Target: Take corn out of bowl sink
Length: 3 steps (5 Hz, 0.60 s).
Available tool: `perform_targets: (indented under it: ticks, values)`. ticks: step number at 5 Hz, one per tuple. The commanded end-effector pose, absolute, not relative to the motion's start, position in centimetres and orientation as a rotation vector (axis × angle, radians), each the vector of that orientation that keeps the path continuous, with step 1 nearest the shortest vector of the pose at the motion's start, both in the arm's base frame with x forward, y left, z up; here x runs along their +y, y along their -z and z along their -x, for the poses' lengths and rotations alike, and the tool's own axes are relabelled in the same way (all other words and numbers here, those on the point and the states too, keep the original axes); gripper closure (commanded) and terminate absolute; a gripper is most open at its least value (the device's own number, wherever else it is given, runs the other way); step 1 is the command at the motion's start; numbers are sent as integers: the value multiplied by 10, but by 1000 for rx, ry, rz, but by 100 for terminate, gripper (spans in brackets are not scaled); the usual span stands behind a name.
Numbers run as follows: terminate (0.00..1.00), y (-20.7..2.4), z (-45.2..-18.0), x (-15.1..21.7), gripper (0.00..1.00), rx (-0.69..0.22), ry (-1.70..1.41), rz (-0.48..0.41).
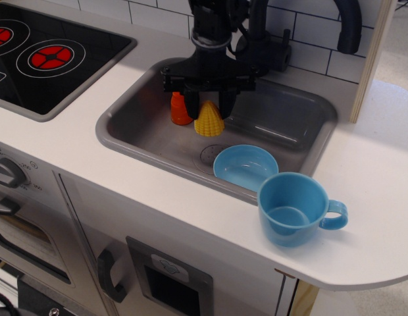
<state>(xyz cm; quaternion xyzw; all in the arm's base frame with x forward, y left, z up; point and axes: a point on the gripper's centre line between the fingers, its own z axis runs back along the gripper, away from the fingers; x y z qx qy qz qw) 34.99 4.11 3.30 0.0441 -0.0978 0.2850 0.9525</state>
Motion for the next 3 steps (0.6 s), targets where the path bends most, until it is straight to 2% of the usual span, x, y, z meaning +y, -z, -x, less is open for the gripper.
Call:
perform_targets:
  ticks: [1,2,3]
  values:
    - [0,-27,-366,30,100,-262,-588,-115]
    - [0,-21,-369,25,0,-257,-593,-123]
    - [0,-21,-372,25,0,-256,-605,-136]
